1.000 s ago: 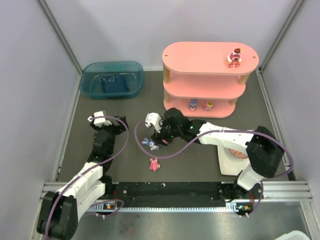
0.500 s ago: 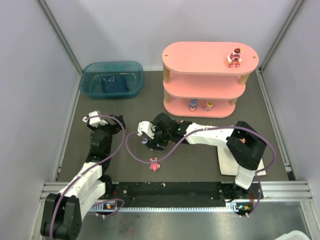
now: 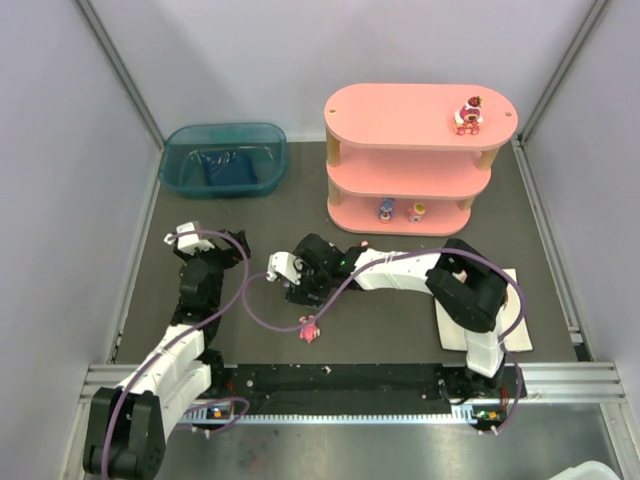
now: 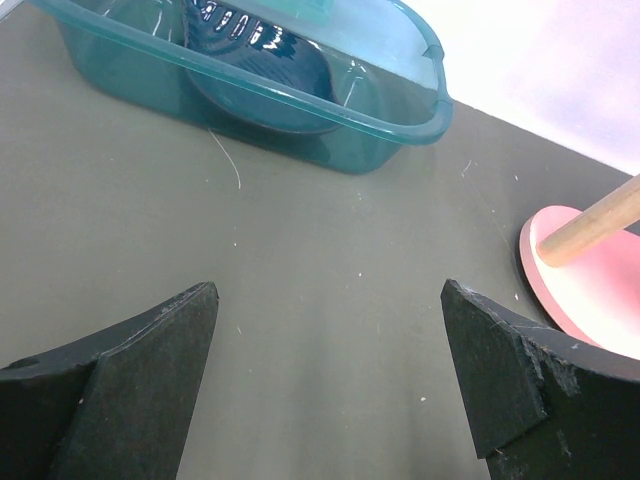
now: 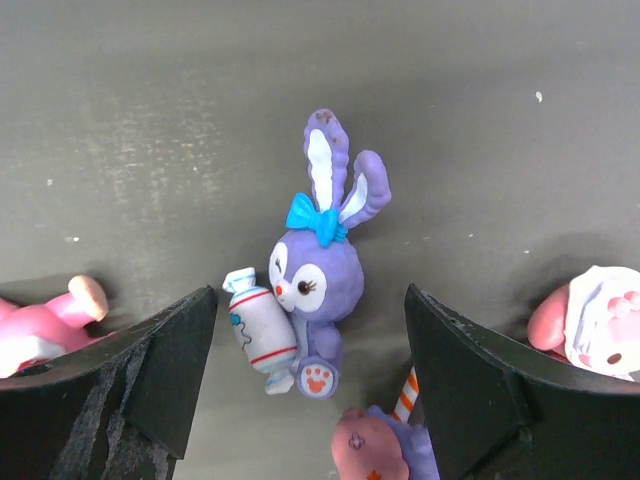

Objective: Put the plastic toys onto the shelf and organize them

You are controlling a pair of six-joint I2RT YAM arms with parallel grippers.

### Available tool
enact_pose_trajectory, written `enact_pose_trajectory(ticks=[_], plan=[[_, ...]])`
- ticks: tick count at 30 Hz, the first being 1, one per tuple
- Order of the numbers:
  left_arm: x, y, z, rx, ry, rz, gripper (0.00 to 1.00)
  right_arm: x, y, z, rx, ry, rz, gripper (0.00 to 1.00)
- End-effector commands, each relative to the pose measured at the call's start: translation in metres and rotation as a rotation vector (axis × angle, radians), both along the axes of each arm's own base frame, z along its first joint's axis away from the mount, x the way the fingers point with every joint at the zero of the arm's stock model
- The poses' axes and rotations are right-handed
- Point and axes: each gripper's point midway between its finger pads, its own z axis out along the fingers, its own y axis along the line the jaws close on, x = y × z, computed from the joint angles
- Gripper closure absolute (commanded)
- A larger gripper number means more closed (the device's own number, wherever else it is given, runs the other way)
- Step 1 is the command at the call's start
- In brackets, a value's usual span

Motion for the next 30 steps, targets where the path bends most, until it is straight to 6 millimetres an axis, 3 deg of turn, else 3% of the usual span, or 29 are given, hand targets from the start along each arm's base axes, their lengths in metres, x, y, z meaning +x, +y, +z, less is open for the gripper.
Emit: enact_pose_trajectory(ticks=[1, 5, 11, 19, 23, 27, 30], plan=[[0.0, 0.0, 0.008, -0.02, -0.037, -0.007, 0.01, 0.011, 0.017, 0.004, 0.01, -0.053, 0.008, 0.24], [0.0, 0.0, 0.008, -0.021, -0.038, -0.005, 0.01, 0.015, 0.02, -0.001, 0.0, -0.052, 0.007, 0.26], [0.0, 0.0, 0.008, -0.025, -0.038, -0.007, 0.01, 0.017, 0.014, -0.011, -0.05, -0.054, -0.005, 0.37], [0.0, 0.0, 0.007, -0.026, -0.037, -0.011, 0.01, 0.013, 0.007, -0.014, -0.064, -0.035, -0.016, 0.64], [0.0, 0.0, 0.007, -0.026, -0.038, -0.01, 0.01, 0.012, 0.004, -0.012, -0.057, -0.019, -0.04, 1.0], [0.0, 0.0, 0.008, -0.028, -0.038, -0.011, 0.01, 0.007, 0.0, 0.0, -0.001, 0.041, -0.057, 1.0], [0.0, 0.0, 0.008, -0.028, -0.038, -0.01, 0.01, 0.004, -0.001, 0.036, 0.097, 0.074, -0.073, 1.0]])
